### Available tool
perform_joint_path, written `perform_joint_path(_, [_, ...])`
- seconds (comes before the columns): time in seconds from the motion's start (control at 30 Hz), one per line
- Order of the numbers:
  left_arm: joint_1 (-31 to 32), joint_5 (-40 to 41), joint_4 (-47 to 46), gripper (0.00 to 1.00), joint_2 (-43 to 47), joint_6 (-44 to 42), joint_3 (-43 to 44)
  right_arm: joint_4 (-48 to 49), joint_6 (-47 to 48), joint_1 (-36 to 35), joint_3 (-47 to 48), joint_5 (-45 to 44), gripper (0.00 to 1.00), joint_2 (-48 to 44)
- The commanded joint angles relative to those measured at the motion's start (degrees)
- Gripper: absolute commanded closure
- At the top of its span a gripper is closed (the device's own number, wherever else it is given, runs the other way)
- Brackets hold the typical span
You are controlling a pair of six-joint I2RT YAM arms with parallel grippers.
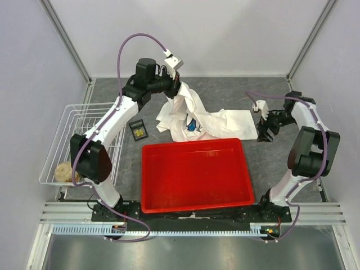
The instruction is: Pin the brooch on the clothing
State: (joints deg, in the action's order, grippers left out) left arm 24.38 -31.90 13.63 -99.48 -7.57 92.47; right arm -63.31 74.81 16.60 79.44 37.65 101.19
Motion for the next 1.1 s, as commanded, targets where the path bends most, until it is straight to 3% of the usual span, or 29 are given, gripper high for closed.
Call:
perform_joint_path(0.0, [-1.1,-2.1,-0.2,0.98,0.2,3.0,2.7,10.5,7.7,-3.1,-5.3,-2.8,0.15,-0.4])
perform_joint_path(0.37, [-2.0,-2.9,-0.6,0.98,-0.2,3.0,2.0,23.4,3.9,-8.3,-8.8,-9.4,0.16,5.2])
perform_joint_path(0.53, [-2.7,-3.3,-1.1,0.98,-0.3,3.4,1.1,23.2,3.7,-8.3,-7.5,-12.6,0.25,9.8])
perform_joint_path(0.63, [-3.3,-3.1,-1.1,0.98,-0.2,4.0,0.8,23.1,2.5,-8.5,-7.6,-13.9,0.48,10.7])
perform_joint_path(0.67, [-3.6,-3.2,-1.1,0.98,0.0,4.3,0.8,23.3,1.9,-8.6,-7.5,-14.2,0.6,10.6])
perform_joint_path(0.7, [-3.8,-3.3,-0.9,0.98,0.1,4.4,0.9,23.3,1.0,-8.6,-7.3,-14.4,0.91,9.7])
perform_joint_path(0.73, [-4.2,-3.2,-0.8,0.98,0.7,4.4,1.0,23.6,-2.6,-8.6,-6.8,-14.4,1.0,8.9])
perform_joint_path(1.07, [-5.1,0.8,-0.9,0.98,7.7,-1.6,8.1,31.2,-35.8,-5.3,17.0,-8.3,1.0,-2.9])
